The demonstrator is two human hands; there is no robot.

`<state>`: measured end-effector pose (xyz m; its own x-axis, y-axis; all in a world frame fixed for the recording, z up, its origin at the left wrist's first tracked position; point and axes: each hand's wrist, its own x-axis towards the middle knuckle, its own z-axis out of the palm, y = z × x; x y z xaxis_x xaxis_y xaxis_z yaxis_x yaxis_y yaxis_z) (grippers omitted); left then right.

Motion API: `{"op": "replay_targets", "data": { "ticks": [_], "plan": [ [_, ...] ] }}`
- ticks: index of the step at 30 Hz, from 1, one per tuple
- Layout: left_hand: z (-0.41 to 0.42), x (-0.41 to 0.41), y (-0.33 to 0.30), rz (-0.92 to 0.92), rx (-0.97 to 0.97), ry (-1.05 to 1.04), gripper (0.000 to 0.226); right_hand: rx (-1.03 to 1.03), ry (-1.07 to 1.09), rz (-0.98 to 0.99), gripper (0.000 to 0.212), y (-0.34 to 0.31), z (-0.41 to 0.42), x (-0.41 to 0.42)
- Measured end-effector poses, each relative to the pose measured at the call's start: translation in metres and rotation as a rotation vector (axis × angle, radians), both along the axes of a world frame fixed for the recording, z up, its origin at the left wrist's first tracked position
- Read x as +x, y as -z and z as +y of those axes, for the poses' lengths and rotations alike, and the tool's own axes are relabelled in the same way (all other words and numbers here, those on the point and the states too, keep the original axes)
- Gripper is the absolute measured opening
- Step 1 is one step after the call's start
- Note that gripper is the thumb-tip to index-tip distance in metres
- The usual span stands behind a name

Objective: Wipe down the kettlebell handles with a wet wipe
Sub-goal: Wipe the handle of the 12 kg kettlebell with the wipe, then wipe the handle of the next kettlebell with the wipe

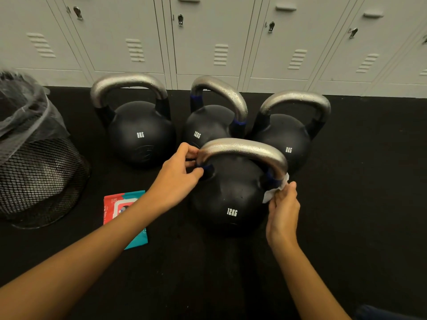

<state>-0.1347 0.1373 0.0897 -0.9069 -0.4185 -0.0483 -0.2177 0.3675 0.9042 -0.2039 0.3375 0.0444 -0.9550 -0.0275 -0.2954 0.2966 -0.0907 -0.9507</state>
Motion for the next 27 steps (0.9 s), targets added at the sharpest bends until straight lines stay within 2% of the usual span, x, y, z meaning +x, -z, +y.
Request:
{"op": "replay_targets", "data": {
  "ticks": [4, 12, 15, 17, 21, 27],
  "plan": [
    [0.001, -0.001, 0.0, 0.004, -0.002, 0.0, 0.034, -0.073, 0.069, -0.013, 0.034, -0.003, -0.008, 0.007],
    [-0.003, -0.006, -0.003, 0.006, -0.037, -0.024, 0.023, 0.185, -0.001, 0.271, 0.033, -0.033, -0.007, -0.019],
    [-0.01, -0.015, -0.009, -0.033, -0.028, -0.071, 0.023, 0.208, -0.045, 0.311, 0.032, -0.053, -0.012, -0.031],
    [-0.016, -0.024, -0.018, -0.029, -0.011, -0.099, 0.028, 0.167, -0.066, 0.259, 0.03, -0.071, -0.017, -0.042],
    [-0.022, -0.049, -0.05, 0.029, -0.079, -0.104, 0.02, -0.063, 0.006, 0.139, 0.008, -0.114, -0.023, -0.091],
    [0.0, -0.097, -0.099, 0.079, -0.179, -0.002, 0.012, 0.097, 0.05, 0.274, 0.009, -0.167, -0.002, -0.194]
  ]
}}
